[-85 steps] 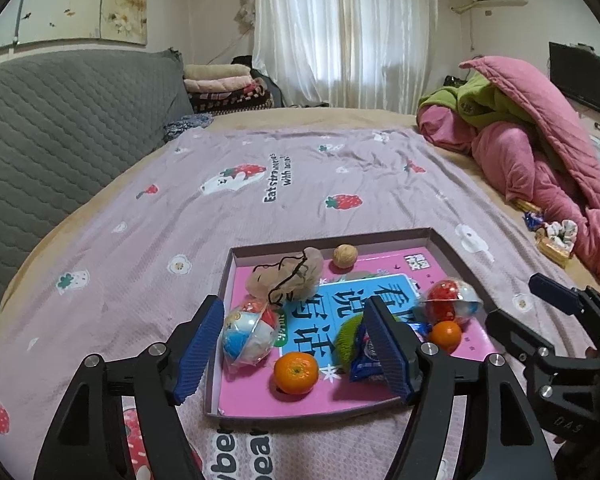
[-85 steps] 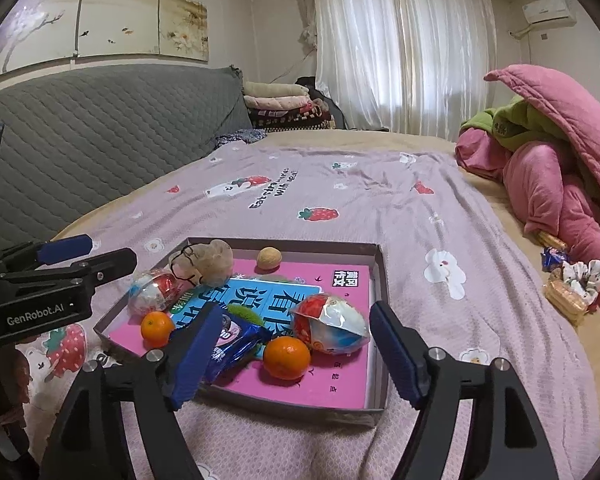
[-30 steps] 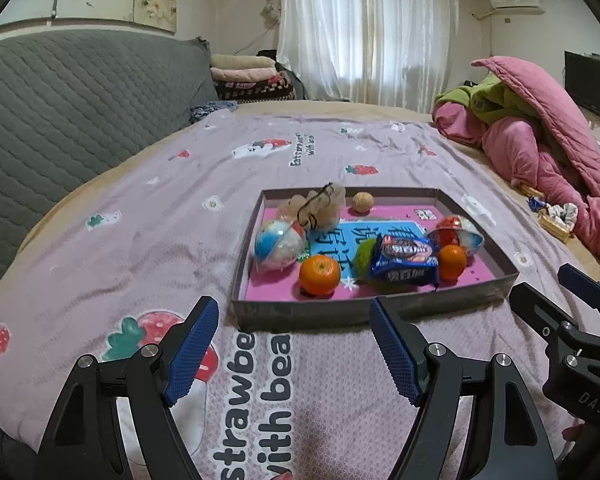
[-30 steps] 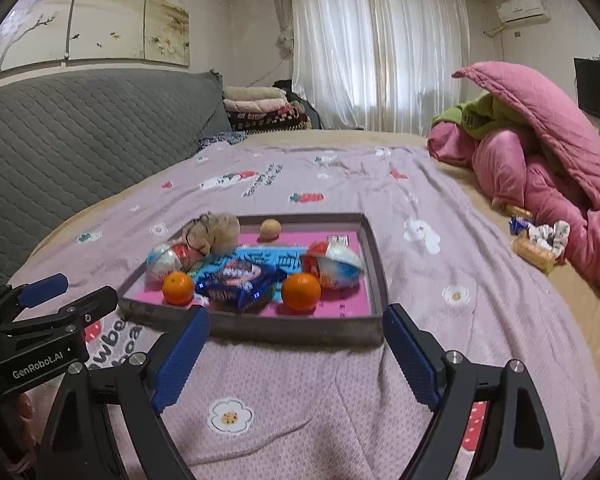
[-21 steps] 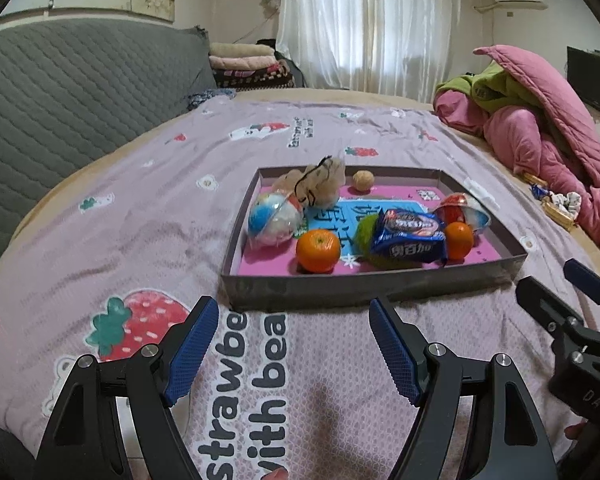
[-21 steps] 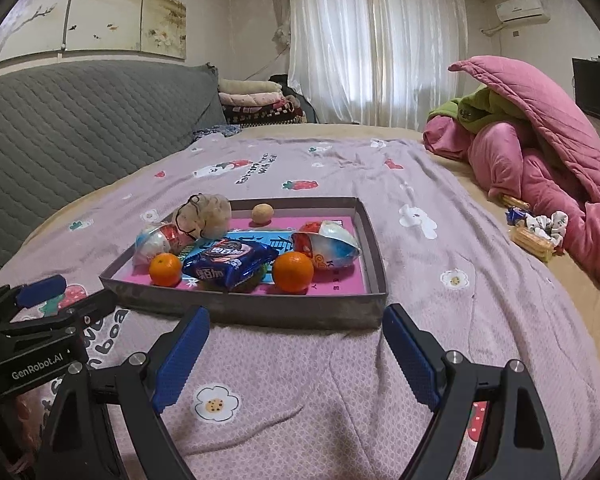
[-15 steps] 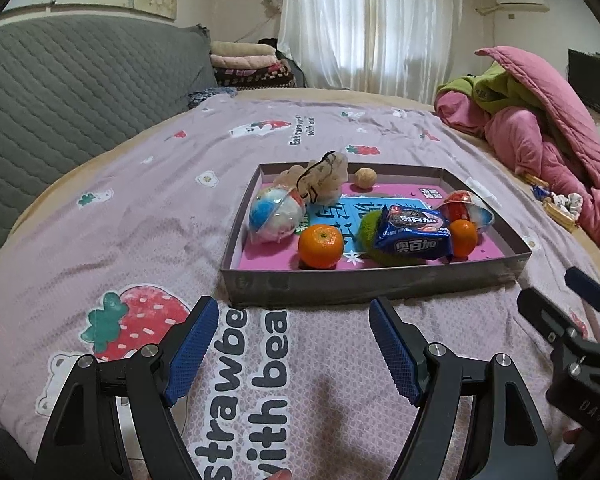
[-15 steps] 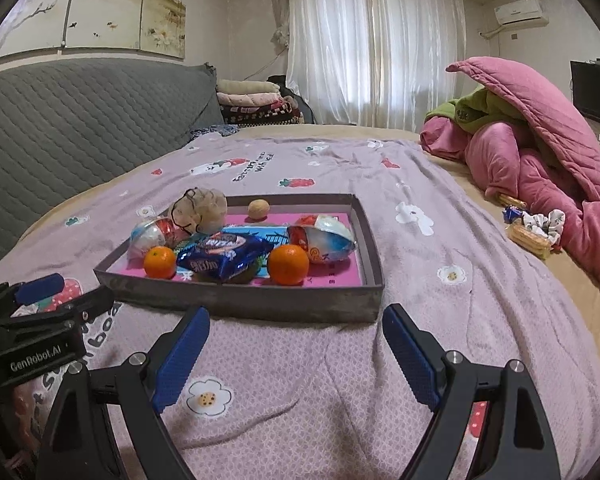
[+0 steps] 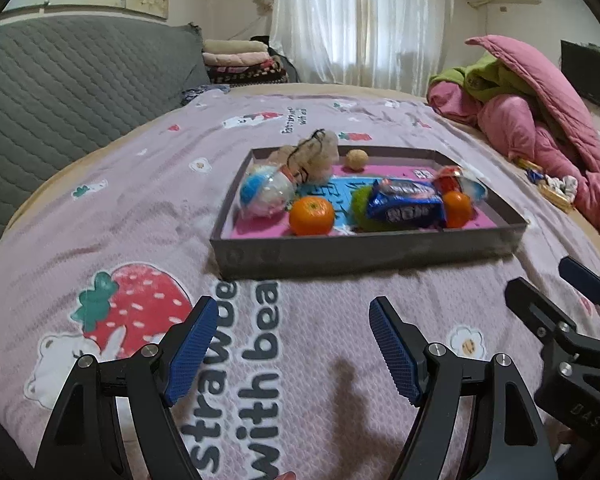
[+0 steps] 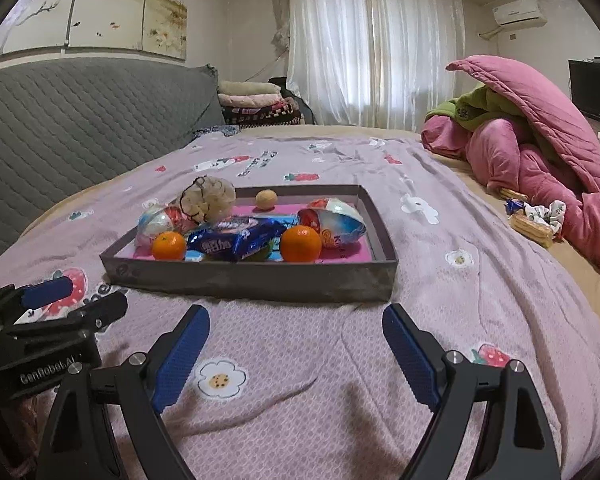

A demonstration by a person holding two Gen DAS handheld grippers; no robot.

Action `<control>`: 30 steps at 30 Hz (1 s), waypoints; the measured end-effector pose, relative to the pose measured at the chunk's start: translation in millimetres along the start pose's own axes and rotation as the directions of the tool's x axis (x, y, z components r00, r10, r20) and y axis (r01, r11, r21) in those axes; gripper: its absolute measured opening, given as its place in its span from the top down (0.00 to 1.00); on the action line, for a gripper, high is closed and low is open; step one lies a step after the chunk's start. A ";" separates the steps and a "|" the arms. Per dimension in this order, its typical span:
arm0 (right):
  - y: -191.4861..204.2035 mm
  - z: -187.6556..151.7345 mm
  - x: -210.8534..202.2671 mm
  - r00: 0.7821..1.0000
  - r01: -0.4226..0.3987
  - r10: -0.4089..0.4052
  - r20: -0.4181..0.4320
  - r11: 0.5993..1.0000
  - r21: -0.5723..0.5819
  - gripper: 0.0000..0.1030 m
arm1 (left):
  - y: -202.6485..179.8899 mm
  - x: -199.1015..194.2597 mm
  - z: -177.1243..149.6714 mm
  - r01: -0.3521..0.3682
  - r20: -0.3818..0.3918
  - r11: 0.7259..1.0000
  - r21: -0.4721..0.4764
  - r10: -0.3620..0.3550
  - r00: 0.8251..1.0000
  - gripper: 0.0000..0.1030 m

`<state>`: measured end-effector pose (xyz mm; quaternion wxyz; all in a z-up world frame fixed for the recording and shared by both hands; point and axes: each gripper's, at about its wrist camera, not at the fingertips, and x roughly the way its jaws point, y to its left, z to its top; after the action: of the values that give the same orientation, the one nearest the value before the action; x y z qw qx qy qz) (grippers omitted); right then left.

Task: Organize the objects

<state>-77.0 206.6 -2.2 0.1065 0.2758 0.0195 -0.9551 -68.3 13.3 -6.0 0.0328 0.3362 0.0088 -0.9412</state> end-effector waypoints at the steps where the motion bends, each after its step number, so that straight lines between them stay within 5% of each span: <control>1: 0.5 -1.6 0.4 1.000 -0.003 0.003 -0.003 1.000 -0.001 0.15 | -1.8 -0.1 -2.0 0.001 0.000 1.000 0.004 -0.001 1.000 0.24; 30: -3.9 -24.3 6.8 0.999 0.019 -0.019 -0.035 1.000 0.007 0.14 | 2.1 10.4 -14.6 0.021 -0.012 1.000 -0.021 -0.021 1.000 0.23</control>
<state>-70.8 211.4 -26.4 0.0960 0.2928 0.0206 -0.9511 -67.0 11.1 -23.9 0.0265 0.3413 0.0222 -0.9393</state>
